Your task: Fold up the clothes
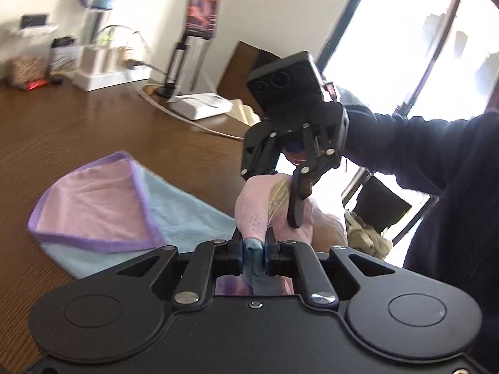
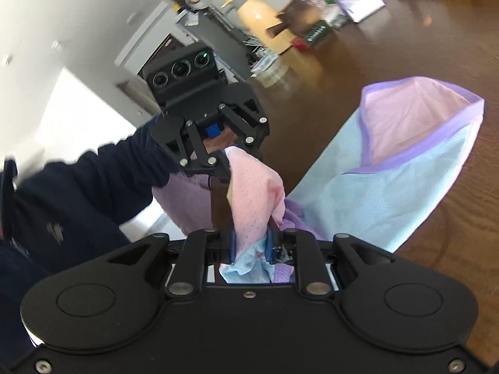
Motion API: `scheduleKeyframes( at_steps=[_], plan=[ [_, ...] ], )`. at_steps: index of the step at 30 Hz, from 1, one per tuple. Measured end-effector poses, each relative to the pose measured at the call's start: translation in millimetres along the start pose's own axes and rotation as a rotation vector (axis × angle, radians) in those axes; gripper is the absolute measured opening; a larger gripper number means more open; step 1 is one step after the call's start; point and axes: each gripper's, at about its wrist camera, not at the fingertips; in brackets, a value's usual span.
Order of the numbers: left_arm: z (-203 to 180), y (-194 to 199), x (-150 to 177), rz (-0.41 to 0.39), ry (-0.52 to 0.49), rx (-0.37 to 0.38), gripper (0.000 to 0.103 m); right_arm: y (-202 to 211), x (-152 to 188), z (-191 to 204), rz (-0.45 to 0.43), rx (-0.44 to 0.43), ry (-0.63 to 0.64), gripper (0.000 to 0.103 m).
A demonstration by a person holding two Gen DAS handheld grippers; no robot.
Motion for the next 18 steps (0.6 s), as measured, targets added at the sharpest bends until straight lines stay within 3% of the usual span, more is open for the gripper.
scheduleKeyframes(
  at_steps=[4, 6, 8, 10, 12, 13, 16, 18],
  plan=[
    [25.5, -4.3, 4.0, -0.014, 0.075, -0.129, 0.012, 6.2, -5.1, -8.9, -0.06, 0.094, -0.014, 0.036],
    [34.6, -9.5, 5.5, -0.007, 0.099, -0.181, 0.012, 7.8, -4.2, -9.0, -0.086, 0.213, 0.018, 0.047],
    [37.5, -12.3, 7.4, -0.004, 0.092, -0.205, 0.015, 7.5, 1.4, -6.6, -0.108, 0.332, 0.06, 0.05],
    [37.5, -13.4, 8.5, -0.002, 0.088, -0.224, 0.026, 8.1, 7.1, -3.2, -0.131, 0.393, 0.087, 0.05],
    [37.8, -13.5, 7.3, -0.013, 0.1, -0.267, 0.056, 13.5, 14.1, 0.8, -0.153, 0.401, 0.094, 0.05],
    [38.5, -12.8, 6.6, -0.023, 0.113, -0.296, 0.061, 16.3, 17.1, 2.4, -0.16, 0.399, 0.094, 0.05],
    [39.5, -13.1, 3.1, -0.051, 0.146, -0.354, 0.062, 16.2, 24.3, 9.9, -0.136, 0.421, 0.132, 0.05],
    [34.3, -19.2, 1.0, -0.045, 0.129, -0.431, 0.064, 12.1, 29.5, 14.8, -0.118, 0.455, 0.163, 0.05]
  ],
)
Point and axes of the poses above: each gripper's, at about its wrist camera, not at the fingertips, and y roughly against the way its jaws point, z to its left, x to its underside, and after that the axes turned 7 degrees about -x, right-handed
